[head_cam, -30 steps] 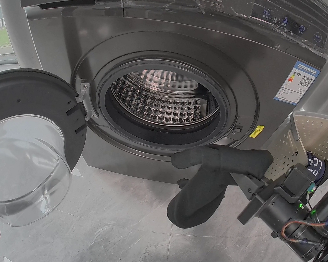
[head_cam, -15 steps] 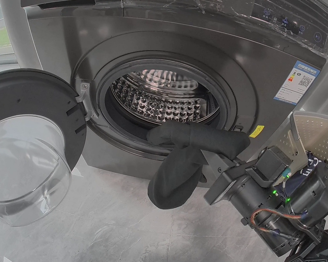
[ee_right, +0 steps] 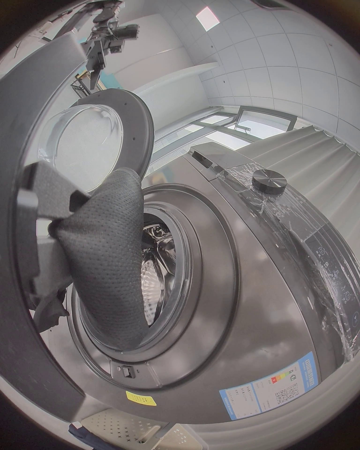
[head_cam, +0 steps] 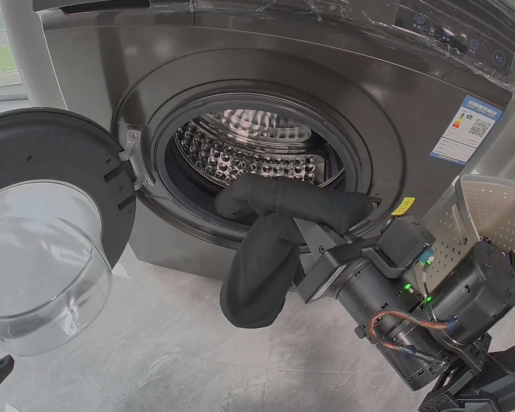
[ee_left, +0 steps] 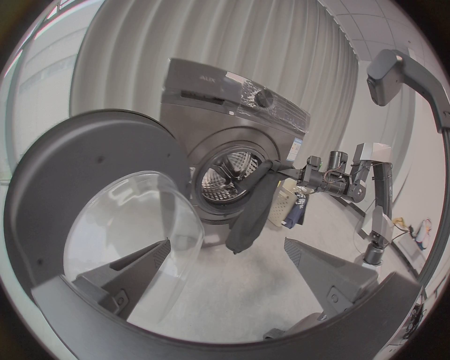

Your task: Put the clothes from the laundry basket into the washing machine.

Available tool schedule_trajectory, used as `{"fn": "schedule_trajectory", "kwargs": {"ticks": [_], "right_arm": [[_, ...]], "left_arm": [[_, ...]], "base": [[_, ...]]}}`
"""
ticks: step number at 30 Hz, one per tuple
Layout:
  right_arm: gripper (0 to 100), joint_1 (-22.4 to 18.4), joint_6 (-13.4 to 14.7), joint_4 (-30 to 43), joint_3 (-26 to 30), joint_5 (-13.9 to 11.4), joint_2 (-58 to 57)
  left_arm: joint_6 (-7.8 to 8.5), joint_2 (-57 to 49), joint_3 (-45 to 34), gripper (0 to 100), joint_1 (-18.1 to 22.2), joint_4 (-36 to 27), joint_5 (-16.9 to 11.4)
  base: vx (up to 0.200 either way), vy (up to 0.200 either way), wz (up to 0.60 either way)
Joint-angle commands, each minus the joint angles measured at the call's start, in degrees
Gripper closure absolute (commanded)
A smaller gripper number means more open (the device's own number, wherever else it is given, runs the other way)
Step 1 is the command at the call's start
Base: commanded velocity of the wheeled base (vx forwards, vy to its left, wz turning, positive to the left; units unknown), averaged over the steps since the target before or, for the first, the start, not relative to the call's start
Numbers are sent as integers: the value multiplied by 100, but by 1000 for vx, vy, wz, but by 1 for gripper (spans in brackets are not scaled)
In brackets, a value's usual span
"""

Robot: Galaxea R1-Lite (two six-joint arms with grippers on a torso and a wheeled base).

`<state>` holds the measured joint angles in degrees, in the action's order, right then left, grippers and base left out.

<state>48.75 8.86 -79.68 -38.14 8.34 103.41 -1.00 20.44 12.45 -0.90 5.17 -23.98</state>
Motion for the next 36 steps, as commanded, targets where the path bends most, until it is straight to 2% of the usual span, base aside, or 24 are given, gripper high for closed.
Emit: {"fn": "schedule_trajectory", "kwargs": {"ticks": [1,2,3,6,11,13,16,17,18,21,24,30,33,36], "right_arm": [[100,-199,98,-39,-70,-368,74],[100,-190,124,-21,-176,-386,65],[100,-182,116,-4,-202,-386,65],[100,-138,124,58,-598,-377,118],[100,-199,124,40,-809,-324,206],[100,-226,124,40,-800,-315,197],[100,-252,133,14,-668,-298,144],[100,-252,133,14,-668,-298,144],[100,-252,133,14,-580,-192,144],[100,-243,124,31,-580,45,179],[100,-234,133,40,-589,168,197],[100,-234,221,128,-510,458,206],[100,-234,291,172,-308,476,153],[100,-173,309,137,-229,432,118]], "left_arm": [[170,2711,65,0,-877,1382,-503],[161,3211,74,0,-1193,1847,-441],[153,3299,74,0,-1237,1935,-423],[153,4257,82,0,-1703,2788,-230],[144,5365,144,0,-2230,3491,-81],[153,5716,170,0,-2283,3728,-81],[144,6525,241,0,-2467,4493,-72],[144,6525,241,0,-2467,4493,-72],[144,6973,311,0,-2511,4871,-63],[144,7553,425,0,-2599,5381,104],[100,8002,496,0,-2643,5776,218],[47,8406,566,0,-2687,6066,218],[-67,8538,592,0,-2740,6233,218],[-111,8652,619,0,-2801,6365,218]], "base": [[0,0,0],[0,0,0],[0,0,0],[0,0,0],[0,0,0],[0,0,0],[0,0,0],[0,0,0],[0,0,0],[0,0,0],[0,0,0],[0,0,0],[0,0,0],[0,0,0]]}}
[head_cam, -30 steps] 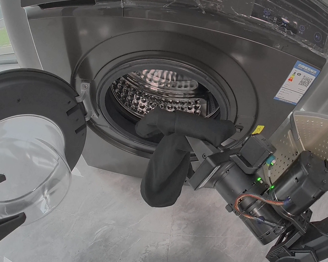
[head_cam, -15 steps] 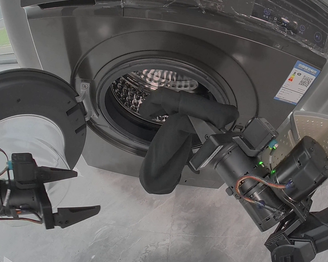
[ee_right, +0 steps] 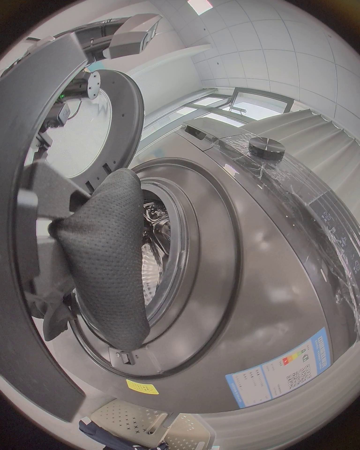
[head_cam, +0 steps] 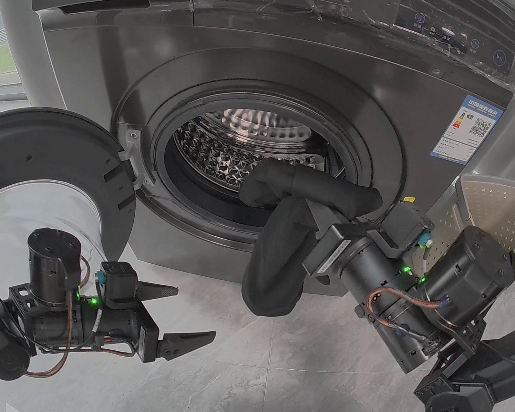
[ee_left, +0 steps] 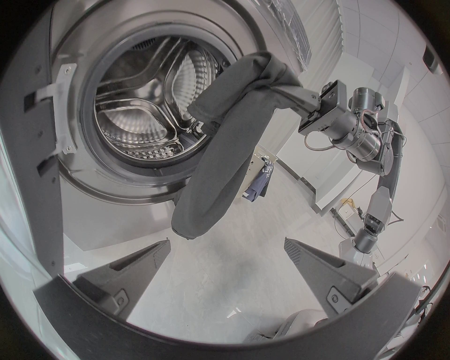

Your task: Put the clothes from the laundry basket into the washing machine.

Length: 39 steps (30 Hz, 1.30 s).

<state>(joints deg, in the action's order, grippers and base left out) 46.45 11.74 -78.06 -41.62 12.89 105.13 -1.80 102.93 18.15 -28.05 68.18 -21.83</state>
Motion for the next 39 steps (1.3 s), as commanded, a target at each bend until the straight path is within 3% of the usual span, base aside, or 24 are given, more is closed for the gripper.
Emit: {"fn": "schedule_trajectory", "kwargs": {"ticks": [1,7,24,27,34,39], "right_arm": [[100,101,21,-43,172,-67,-107],[100,339,92,-105,172,-339,-186],[100,462,92,-298,242,-366,-230],[100,488,83,-307,303,-366,-274],[100,488,74,-307,268,-357,-318],[100,515,74,-315,251,-366,-318]], "left_arm": [[-39,492,66,0,-95,143,30],[-48,922,215,0,-95,442,109],[-101,2223,1252,0,-95,1101,162],[-171,2373,1481,0,-78,1233,346],[-206,2364,1410,0,-359,1338,408],[-215,2478,1577,0,-350,1329,443]], "base": [[0,0,0],[0,0,0],[0,0,0],[0,0,0],[0,0,0],[0,0,0]]}}
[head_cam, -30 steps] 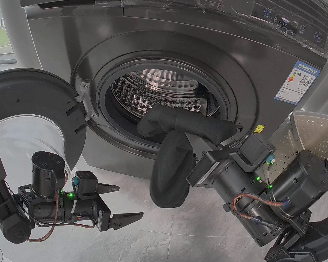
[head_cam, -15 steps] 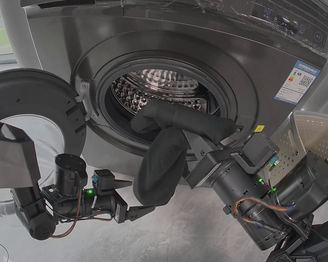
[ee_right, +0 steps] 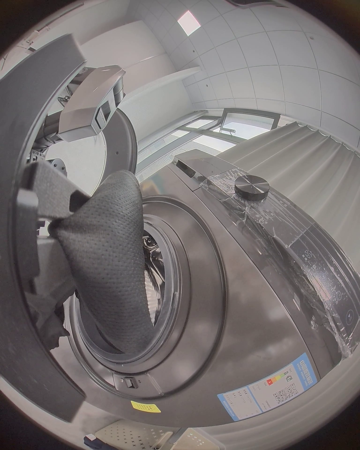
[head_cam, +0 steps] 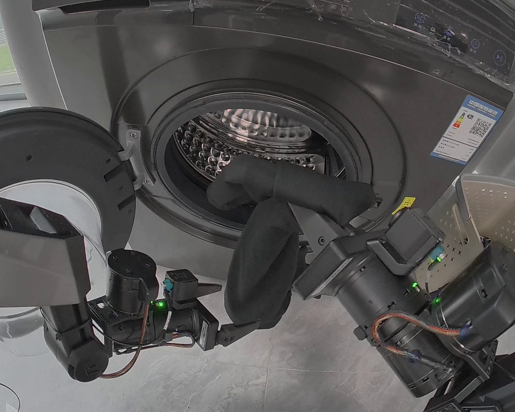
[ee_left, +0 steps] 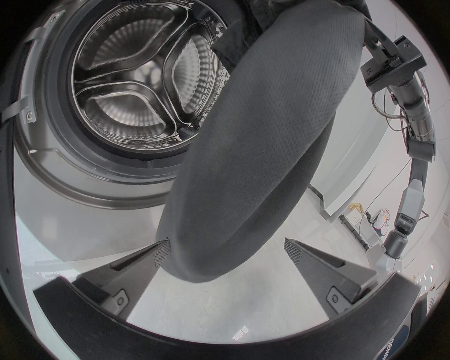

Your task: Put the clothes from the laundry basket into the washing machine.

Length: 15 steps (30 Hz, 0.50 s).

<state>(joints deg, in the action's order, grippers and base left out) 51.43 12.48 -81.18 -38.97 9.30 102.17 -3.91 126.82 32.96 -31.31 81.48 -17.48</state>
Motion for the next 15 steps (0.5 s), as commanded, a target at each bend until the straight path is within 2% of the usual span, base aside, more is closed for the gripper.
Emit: {"fn": "schedule_trajectory", "kwargs": {"ticks": [1,11,12,15], "right_arm": [[100,16,0,-3,-5,-7,-30],[100,42,0,5,48,-16,-153],[100,51,0,5,48,-16,-153],[100,69,0,5,39,-16,-153]], "left_arm": [[-4,141,149,0,2,8,17],[-57,783,1160,0,309,8,184],[-57,792,1186,100,309,8,192],[-75,924,1476,100,318,8,324]], "base": [[0,0,0],[0,0,0],[0,0,0],[0,0,0]]}}
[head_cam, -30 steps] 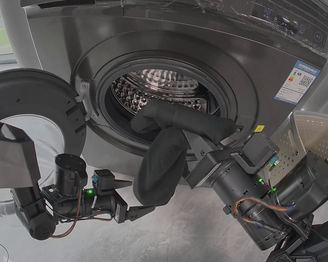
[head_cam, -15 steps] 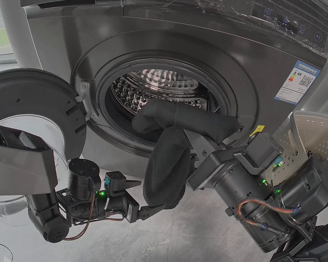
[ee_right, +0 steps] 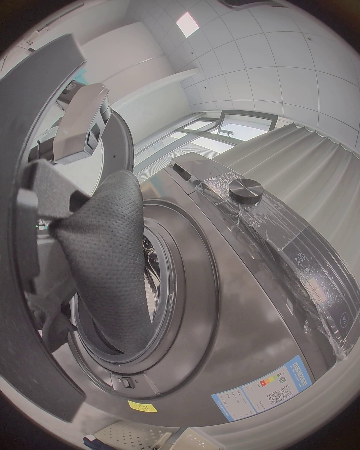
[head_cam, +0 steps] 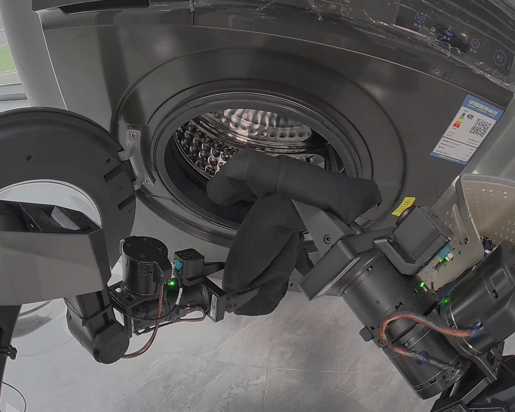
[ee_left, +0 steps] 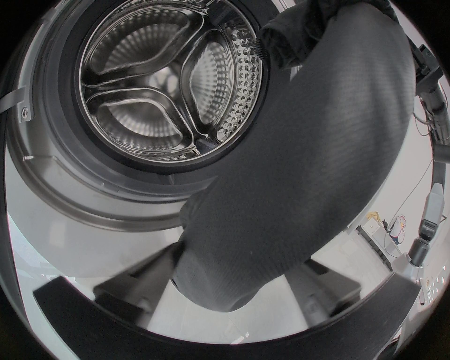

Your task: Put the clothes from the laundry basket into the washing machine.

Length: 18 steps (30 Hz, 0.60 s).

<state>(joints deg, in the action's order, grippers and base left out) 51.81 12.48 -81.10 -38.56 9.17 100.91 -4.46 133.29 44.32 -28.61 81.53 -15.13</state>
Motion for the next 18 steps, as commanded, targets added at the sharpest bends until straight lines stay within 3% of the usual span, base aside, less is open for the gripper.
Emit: {"fn": "schedule_trajectory", "kwargs": {"ticks": [1,9,14,18], "right_arm": [[100,31,0,-2,-3,-3,-28],[100,-110,-9,24,24,6,-125],[100,-593,-88,7,-64,15,-19],[100,-734,-97,-2,-82,24,104]], "left_arm": [[-20,276,340,100,49,3,89],[-160,180,551,100,-4,126,177],[-143,-770,-310,100,-4,284,159],[-134,-1561,-1198,100,-118,566,159]], "base": [[0,0,0],[0,0,0],[0,0,0],[0,0,0]]}}
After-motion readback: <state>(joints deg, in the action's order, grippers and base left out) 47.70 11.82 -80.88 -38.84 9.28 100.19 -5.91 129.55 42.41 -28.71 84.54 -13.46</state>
